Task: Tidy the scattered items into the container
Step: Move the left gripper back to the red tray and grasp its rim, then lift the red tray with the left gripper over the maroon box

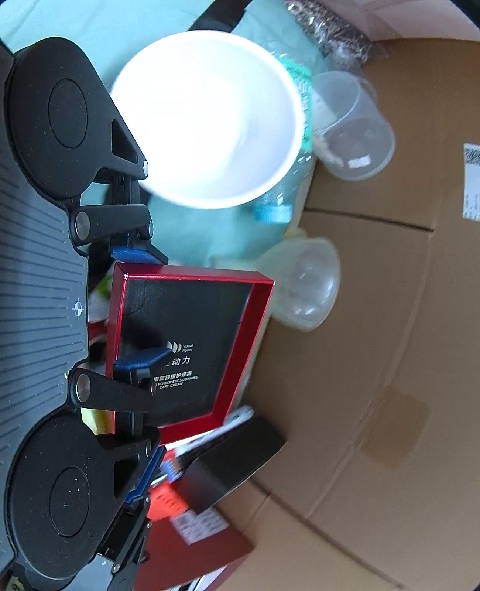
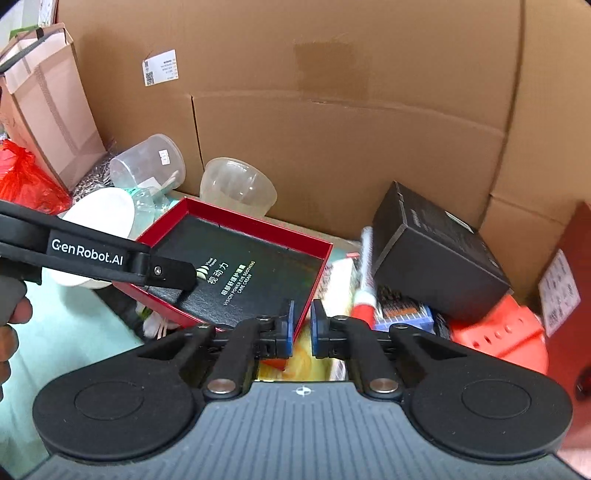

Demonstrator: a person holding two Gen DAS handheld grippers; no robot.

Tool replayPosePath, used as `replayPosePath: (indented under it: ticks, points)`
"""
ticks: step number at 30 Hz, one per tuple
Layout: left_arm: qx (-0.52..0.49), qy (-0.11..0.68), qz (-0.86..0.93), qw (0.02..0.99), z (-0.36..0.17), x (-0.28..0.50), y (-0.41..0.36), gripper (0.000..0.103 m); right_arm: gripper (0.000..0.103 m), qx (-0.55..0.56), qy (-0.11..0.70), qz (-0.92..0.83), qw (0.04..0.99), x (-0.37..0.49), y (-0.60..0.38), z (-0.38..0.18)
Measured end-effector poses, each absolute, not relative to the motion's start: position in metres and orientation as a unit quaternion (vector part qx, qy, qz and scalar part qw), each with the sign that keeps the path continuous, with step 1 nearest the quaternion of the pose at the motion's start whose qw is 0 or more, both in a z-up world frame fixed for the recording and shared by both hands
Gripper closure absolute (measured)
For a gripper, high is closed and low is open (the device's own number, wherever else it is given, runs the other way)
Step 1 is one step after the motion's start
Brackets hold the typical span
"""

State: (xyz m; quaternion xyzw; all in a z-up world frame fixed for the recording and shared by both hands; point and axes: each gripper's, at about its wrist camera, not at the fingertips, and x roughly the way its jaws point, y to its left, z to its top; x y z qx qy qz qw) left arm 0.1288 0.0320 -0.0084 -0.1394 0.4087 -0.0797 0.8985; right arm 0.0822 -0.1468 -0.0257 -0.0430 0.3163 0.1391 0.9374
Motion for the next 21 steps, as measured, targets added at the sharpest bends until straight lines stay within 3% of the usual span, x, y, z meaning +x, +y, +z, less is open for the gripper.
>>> replayPosePath:
  ticks: [8,11,15,19,21]
  points:
    - [-0.073,0.42,-0.135,0.894,-0.011,0.09,-0.011,0.043,0.093,-0.037,0.312,0.123,0.941,0.03,-0.183,-0.018]
    - [-0.069,0.443,-0.166,0.878,-0.019,0.086,-0.025,0.048,0.093,-0.043,0.316,0.099,0.943,0.016,-0.197,-0.021]
    - [-0.064,0.45,-0.159,0.877,-0.027,0.085,-0.036,0.044,0.092,-0.019,0.331,0.091,0.939,0.009,-0.213,-0.03]
    - [-0.051,0.45,-0.155,0.878,-0.025,0.086,-0.039,0.06,0.092,-0.014,0.337,0.094,0.937,0.008,-0.214,-0.037]
    - [-0.048,0.45,-0.152,0.879,-0.024,0.087,-0.038,0.059,0.091,-0.009,0.337,0.098,0.936,0.009,-0.213,-0.038]
